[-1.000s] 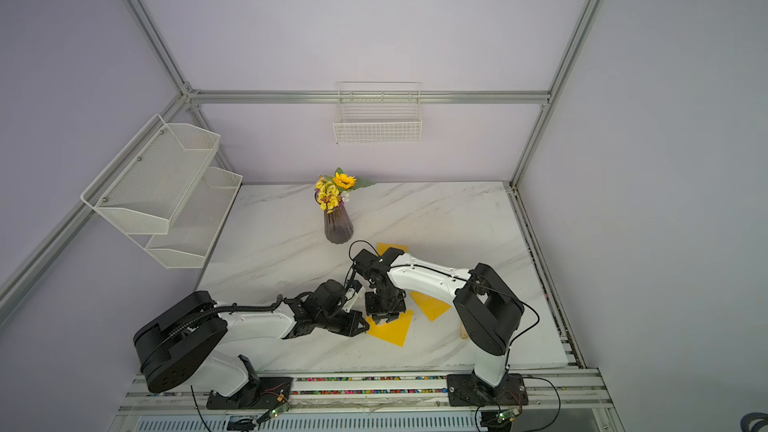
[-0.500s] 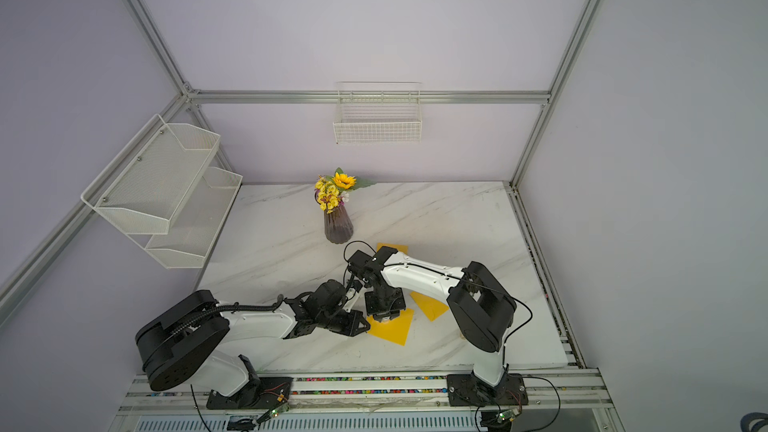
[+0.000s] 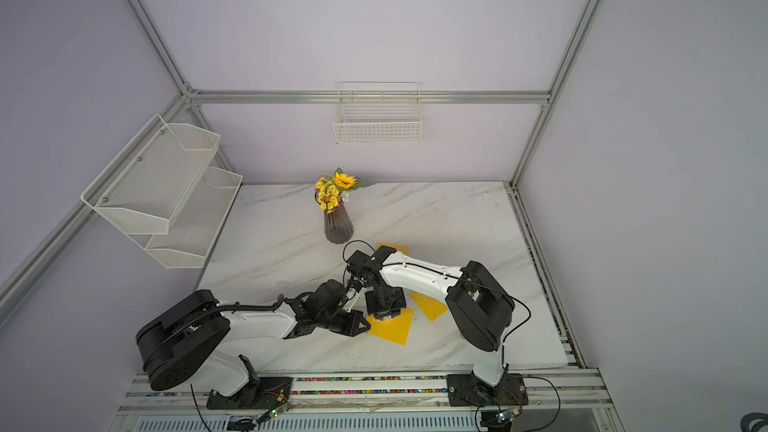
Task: Seal the envelope with a glue stick
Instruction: Apply the envelope at the center of the board.
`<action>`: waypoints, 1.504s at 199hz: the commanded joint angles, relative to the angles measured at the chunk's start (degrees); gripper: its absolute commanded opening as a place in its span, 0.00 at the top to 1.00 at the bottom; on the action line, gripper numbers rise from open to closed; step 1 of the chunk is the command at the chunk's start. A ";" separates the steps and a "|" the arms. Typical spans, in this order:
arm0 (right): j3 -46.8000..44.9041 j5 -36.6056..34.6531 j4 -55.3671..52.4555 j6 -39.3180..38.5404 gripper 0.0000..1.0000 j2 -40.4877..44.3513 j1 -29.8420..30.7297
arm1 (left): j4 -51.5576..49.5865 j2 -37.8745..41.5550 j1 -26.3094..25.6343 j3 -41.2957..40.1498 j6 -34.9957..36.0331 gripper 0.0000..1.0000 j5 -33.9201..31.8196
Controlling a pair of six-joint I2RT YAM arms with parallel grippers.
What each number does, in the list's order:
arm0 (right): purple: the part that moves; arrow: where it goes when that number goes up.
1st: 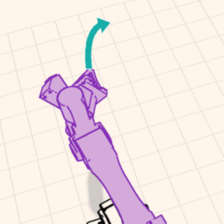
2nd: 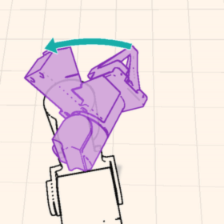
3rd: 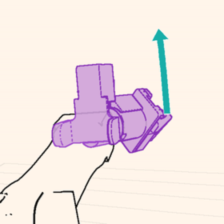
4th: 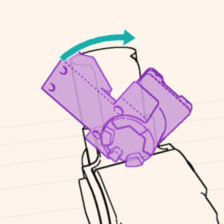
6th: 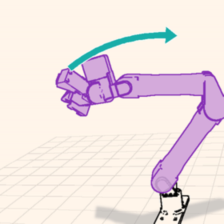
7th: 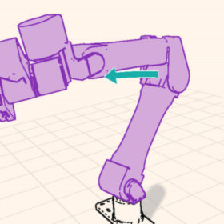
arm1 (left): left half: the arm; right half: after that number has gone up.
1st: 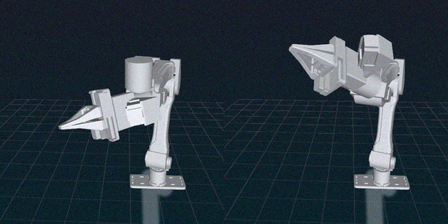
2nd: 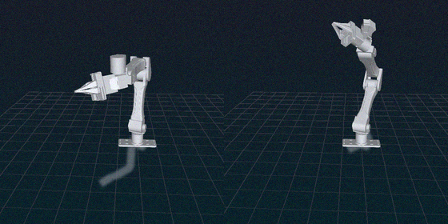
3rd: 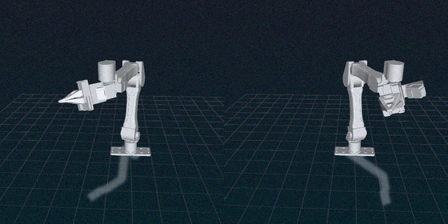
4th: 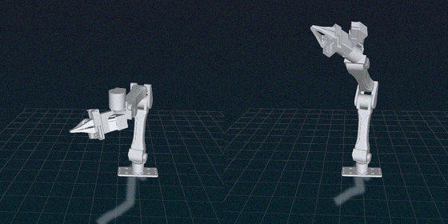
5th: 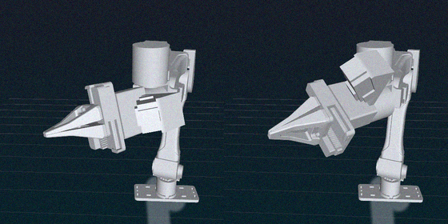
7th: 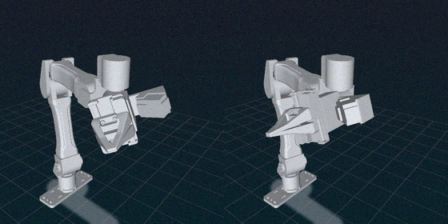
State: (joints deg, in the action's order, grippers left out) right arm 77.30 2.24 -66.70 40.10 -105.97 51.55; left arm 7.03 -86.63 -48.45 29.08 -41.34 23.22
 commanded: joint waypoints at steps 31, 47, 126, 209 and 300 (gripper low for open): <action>-3.64 17.87 14.02 -0.85 1.00 -1.68 -0.49 | -0.84 -0.92 -0.16 -0.28 0.80 1.00 -0.72; -3.33 18.06 13.98 -0.12 1.00 -1.17 -0.50 | -1.73 -1.20 -0.22 0.11 1.00 1.00 -0.72; 1.36 -4.55 -3.83 -1.59 1.00 -4.80 -1.13 | -1.42 -0.95 -0.20 -0.10 0.91 1.00 -0.81; 1.10 -3.11 -2.13 -0.99 1.00 -3.18 -1.15 | -1.36 -1.00 -0.20 -0.30 0.83 1.00 -0.90; 0.09 12.04 8.11 -0.85 1.00 -2.03 -1.33 | -0.75 -1.05 -0.16 -0.57 0.83 0.99 -0.77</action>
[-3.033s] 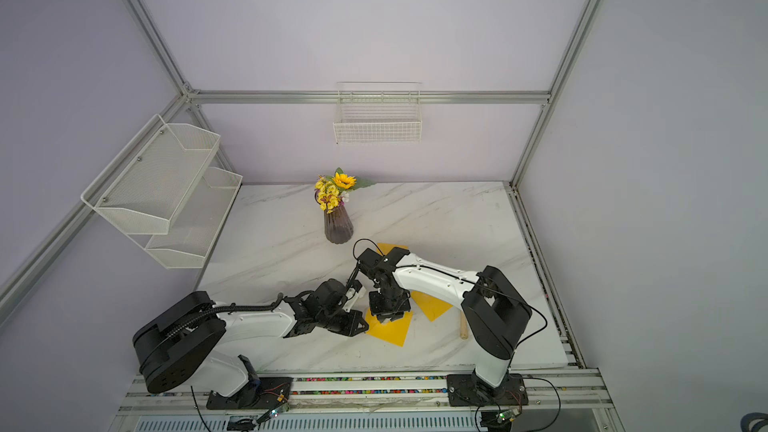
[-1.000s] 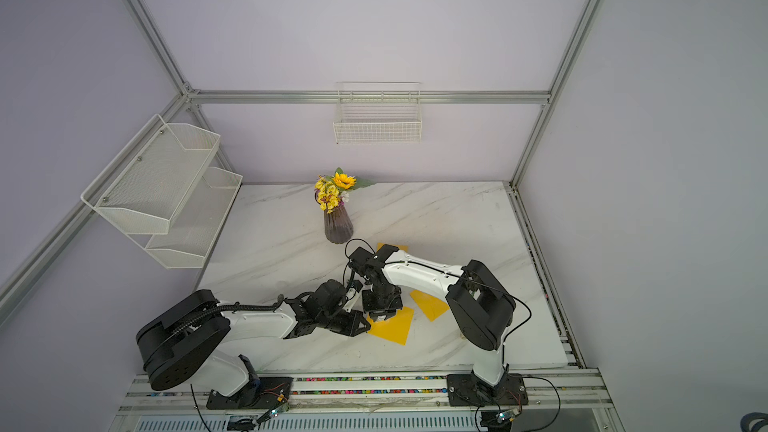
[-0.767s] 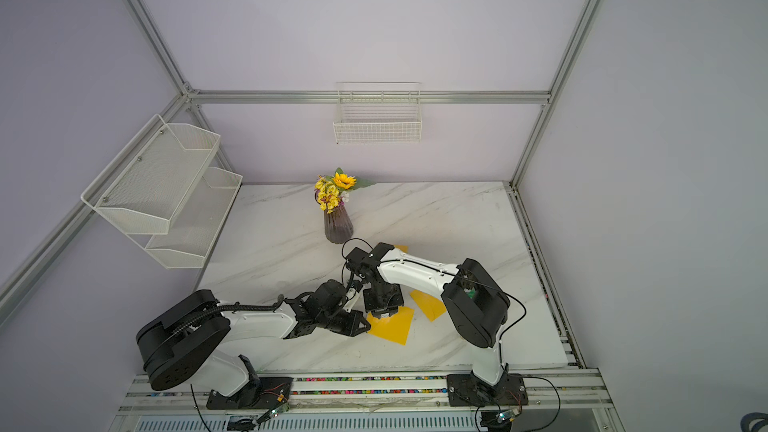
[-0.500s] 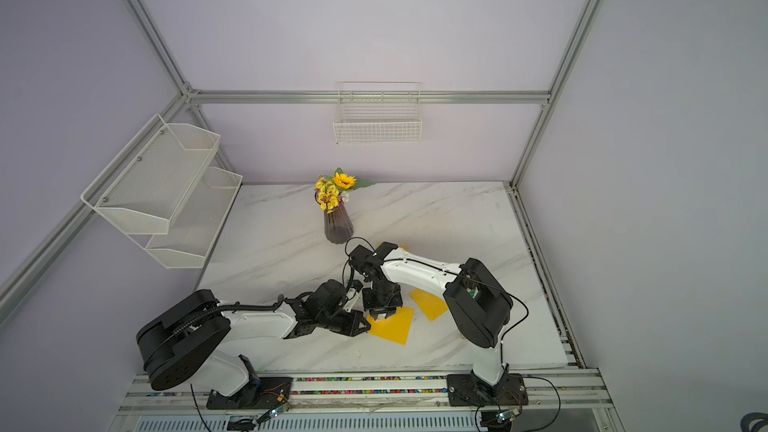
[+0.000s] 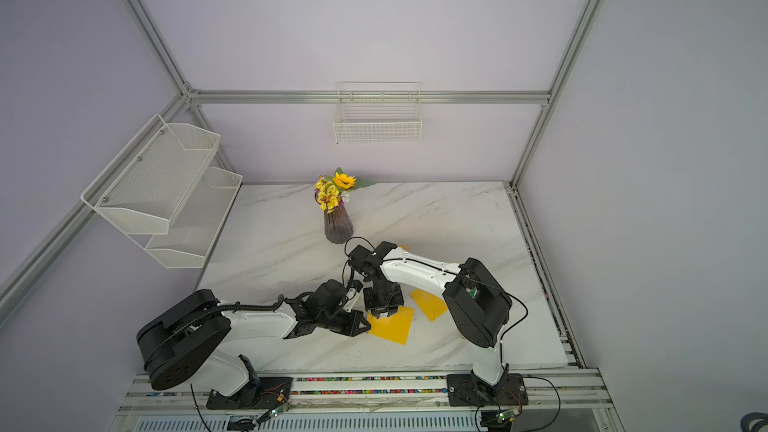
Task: Seal the envelope with a glue stick
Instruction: Apply the envelope at the center of the board.
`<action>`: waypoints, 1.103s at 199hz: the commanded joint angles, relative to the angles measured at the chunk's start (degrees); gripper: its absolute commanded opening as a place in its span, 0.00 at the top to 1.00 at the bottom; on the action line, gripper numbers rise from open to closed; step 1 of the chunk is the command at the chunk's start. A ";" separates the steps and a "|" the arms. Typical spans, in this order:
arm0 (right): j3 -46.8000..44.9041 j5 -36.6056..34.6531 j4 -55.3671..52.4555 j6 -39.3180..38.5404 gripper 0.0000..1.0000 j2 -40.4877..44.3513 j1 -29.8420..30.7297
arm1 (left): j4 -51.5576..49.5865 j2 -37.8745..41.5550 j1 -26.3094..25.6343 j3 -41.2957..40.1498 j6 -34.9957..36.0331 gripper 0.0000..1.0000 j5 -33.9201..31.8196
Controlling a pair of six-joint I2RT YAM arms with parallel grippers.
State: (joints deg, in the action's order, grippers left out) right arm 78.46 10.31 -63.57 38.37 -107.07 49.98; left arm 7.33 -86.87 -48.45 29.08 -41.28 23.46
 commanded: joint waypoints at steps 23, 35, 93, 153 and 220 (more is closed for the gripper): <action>0.80 -7.41 -3.23 -0.05 1.00 -2.01 -0.04 | -1.69 -0.80 -0.20 -0.25 0.93 0.99 -1.10; 0.69 -11.82 -5.55 0.15 1.00 -2.01 -0.32 | -1.24 -0.93 -0.18 -0.55 0.75 0.99 -1.01; 0.03 -0.71 0.50 -1.28 1.00 -2.57 -0.33 | -1.27 -0.66 -0.15 -0.47 0.84 0.99 -1.14; 0.72 -8.69 -3.54 -0.18 1.00 -2.42 -1.67 | -1.14 -0.69 -0.25 -0.69 0.87 0.99 -1.04; 0.65 7.88 4.13 -2.38 1.00 -3.11 -2.35 | -1.43 -0.94 -0.16 -0.27 1.10 0.99 -1.00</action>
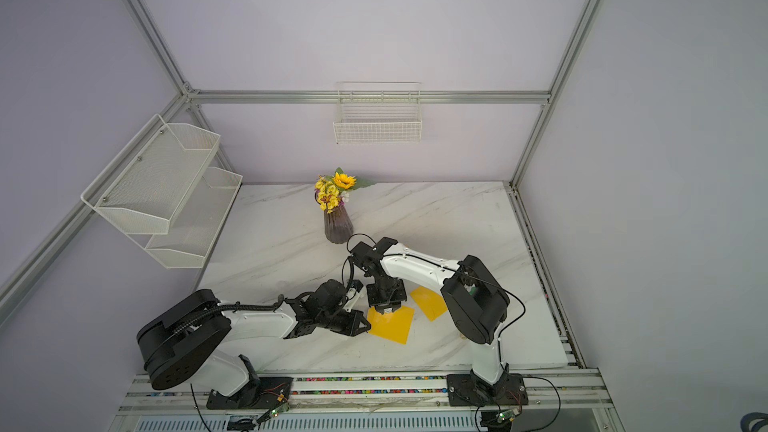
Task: Seal the envelope with a glue stick
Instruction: Apply the envelope at the center of the board.
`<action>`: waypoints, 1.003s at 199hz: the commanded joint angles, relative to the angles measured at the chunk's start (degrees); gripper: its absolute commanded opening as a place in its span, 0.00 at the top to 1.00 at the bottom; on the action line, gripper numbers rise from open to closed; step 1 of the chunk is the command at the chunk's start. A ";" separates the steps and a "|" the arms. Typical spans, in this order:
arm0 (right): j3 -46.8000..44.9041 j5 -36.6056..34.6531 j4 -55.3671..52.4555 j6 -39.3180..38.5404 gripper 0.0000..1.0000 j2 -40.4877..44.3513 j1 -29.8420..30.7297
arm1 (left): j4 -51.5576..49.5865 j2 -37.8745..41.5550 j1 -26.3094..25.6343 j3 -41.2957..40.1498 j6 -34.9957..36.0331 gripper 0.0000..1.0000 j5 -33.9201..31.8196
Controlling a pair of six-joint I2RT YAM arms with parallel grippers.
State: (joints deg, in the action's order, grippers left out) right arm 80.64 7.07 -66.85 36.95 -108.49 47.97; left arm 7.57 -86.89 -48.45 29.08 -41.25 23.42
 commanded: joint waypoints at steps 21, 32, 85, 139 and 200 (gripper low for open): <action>-1.17 11.44 8.67 0.06 1.00 -1.83 -0.71 | -0.99 -0.68 -0.16 -0.75 0.99 0.99 -0.94; -0.02 3.84 4.56 0.16 1.00 -2.25 -1.03 | -1.49 -0.46 -0.16 -0.53 1.07 0.99 -1.11; 1.17 -6.86 -3.62 -1.25 1.00 -4.24 -1.47 | -1.97 -0.86 -0.16 -0.32 1.26 0.99 -1.01; -0.78 5.87 6.09 0.10 1.00 -1.60 -1.65 | -1.43 -0.43 -0.16 -0.78 1.00 0.98 -1.30; -0.12 1.30 -0.65 -2.61 1.00 -2.78 -1.31 | -2.03 -0.71 -0.16 -0.27 1.09 0.98 -1.18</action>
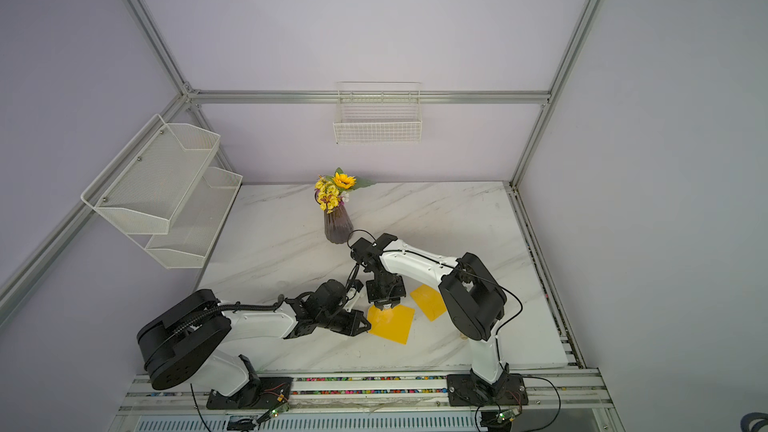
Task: Seal the envelope with a glue stick
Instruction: Apply the envelope at the center of the board.
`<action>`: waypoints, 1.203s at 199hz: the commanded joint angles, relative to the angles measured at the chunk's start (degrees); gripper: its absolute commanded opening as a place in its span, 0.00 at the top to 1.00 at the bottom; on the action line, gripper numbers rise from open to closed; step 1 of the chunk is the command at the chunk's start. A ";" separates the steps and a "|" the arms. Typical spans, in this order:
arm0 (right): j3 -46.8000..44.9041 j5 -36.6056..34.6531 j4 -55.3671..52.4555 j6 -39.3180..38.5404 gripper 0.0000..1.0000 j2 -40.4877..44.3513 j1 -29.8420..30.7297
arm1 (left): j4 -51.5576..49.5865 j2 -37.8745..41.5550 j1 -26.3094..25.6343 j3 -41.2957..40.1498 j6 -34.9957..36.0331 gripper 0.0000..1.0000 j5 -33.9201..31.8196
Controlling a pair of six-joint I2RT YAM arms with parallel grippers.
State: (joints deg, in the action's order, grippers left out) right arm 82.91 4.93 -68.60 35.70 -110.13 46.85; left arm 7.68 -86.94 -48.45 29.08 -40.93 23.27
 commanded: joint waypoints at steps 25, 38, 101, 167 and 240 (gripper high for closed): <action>-4.43 14.08 6.76 -1.43 1.00 0.00 -0.07 | -1.56 -0.44 -0.16 -0.55 0.59 0.98 -1.16; -3.77 9.31 3.63 -1.24 1.00 -0.28 -0.12 | -2.35 -0.77 -0.21 -0.15 0.77 0.98 -0.96; -3.69 6.19 -0.04 -3.00 1.00 -1.57 -0.16 | -1.64 -0.30 -0.16 -0.70 0.52 0.97 -1.31; -4.90 0.63 1.04 0.25 1.00 0.32 -0.37 | -1.74 -0.58 -0.16 -0.78 0.68 0.97 -1.10; -8.62 19.29 13.84 1.95 1.00 2.22 0.26 | -1.89 -0.74 -0.16 -0.45 0.67 0.97 -1.14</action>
State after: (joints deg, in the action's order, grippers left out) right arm 78.39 12.73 -66.04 35.90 -107.61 46.59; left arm 7.70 -86.94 -48.45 29.08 -40.95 23.18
